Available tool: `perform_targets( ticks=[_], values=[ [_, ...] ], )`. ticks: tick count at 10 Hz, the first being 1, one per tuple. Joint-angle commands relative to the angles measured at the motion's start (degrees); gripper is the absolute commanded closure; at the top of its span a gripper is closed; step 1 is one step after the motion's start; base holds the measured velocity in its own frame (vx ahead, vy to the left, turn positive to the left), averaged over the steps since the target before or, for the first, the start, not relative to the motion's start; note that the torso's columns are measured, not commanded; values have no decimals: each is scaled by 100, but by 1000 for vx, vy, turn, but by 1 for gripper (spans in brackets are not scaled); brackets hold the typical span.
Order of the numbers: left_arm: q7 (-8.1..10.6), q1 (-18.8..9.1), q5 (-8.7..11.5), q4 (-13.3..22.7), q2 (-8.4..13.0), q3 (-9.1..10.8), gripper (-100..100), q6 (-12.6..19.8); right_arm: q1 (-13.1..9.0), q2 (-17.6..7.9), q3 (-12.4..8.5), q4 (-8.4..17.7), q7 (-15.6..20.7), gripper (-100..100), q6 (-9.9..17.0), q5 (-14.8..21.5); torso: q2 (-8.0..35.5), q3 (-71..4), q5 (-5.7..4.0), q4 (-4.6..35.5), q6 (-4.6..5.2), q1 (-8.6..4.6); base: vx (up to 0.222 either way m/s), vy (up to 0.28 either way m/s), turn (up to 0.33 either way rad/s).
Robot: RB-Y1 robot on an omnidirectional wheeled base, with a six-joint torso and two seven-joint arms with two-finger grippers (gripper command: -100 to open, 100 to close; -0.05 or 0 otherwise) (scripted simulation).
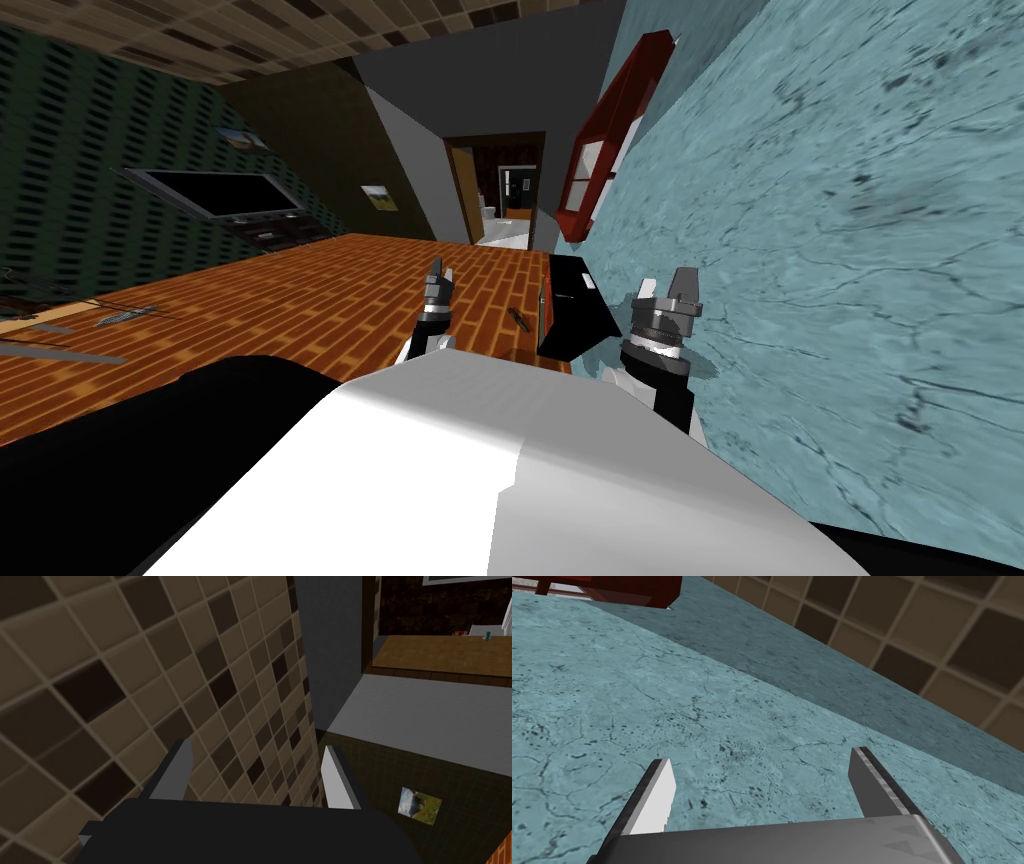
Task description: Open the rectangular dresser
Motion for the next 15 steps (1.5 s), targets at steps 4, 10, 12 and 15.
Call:
perform_targets(
  ticks=[4, 10, 12, 15],
  values=[
    [0, 0, 0, 0, 0, 0, 0, 0, -21, -215, 25, 121, 92, -100, 58, 103, 1693, -3383, 0, 1692, 0, 0, 11, 6, 6],
    [0, 2, 0, 2, -1, -1, 0, 0, -112, -767, 133, 655, 494, -100, 314, 553, 1954, -3924, 0, 1958, 0, 2, 84, 78, 22],
    [0, 1, 0, 2, -1, -1, 0, 1, -160, -1020, 193, 941, 719, -100, 455, 804, 1976, -3910, -3, 1965, 0, -9, 69, 66, 29],
    [0, 2, 0, 2, -1, -1, 0, 0, -241, -1430, 295, 1394, 1103, -100, 694, 1232, 1941, -3933, 4, 1954, -1, 17, 136, 112, 39]
  ],
)
